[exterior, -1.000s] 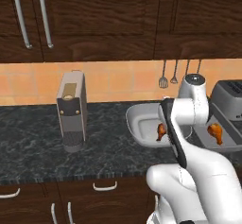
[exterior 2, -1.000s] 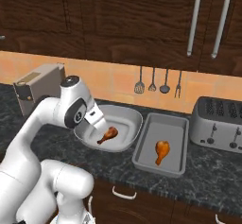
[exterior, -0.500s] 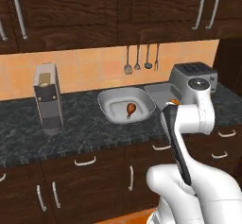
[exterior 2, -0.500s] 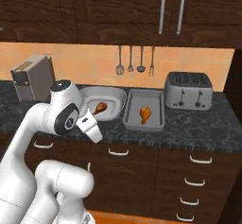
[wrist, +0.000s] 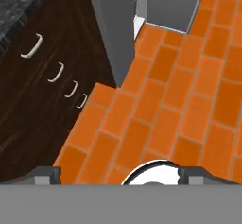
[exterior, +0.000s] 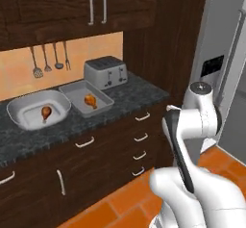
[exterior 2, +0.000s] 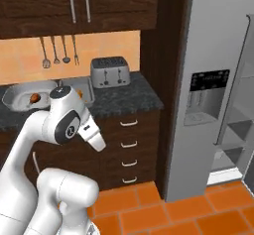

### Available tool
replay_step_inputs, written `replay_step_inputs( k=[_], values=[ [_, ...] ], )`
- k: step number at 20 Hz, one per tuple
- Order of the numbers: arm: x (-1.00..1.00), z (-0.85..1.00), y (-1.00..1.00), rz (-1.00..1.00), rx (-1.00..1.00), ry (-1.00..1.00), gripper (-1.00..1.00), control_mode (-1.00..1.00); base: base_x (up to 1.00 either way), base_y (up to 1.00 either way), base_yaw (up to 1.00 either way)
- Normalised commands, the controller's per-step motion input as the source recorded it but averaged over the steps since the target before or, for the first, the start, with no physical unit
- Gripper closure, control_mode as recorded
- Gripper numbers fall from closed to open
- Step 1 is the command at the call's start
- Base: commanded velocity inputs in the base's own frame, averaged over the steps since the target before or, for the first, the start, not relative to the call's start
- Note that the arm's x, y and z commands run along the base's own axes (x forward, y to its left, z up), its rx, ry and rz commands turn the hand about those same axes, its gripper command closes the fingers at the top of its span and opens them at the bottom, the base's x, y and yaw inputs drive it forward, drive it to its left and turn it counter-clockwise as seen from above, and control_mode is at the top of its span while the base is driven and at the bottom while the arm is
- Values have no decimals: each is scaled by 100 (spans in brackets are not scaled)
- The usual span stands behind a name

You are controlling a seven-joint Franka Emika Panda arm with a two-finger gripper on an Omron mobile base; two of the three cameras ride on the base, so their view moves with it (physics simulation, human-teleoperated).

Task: Place one lemon and one chicken drumstick in each tupperware on the nearby counter, to pack two identical lunches.

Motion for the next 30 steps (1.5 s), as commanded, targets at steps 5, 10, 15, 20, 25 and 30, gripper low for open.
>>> replay_step_inputs(
  k=[5, 10, 15, 20, 25, 30],
  values=[
    [0, 0, 0, 0, 0, 0, -100, 100, 72, -100, -41],
    [0, 0, 0, 0, 0, 0, -100, 100, 100, -100, -1],
    [0, 0, 0, 0, 0, 0, -100, 100, 73, -100, 9],
    [0, 0, 0, 0, 0, 0, -100, 100, 90, -97, 3],
    [0, 0, 0, 0, 0, 0, -100, 100, 97, -63, 17],
    [0, 0, 0, 0, 0, 0, -100, 100, 54, -57, 55]
  ],
)
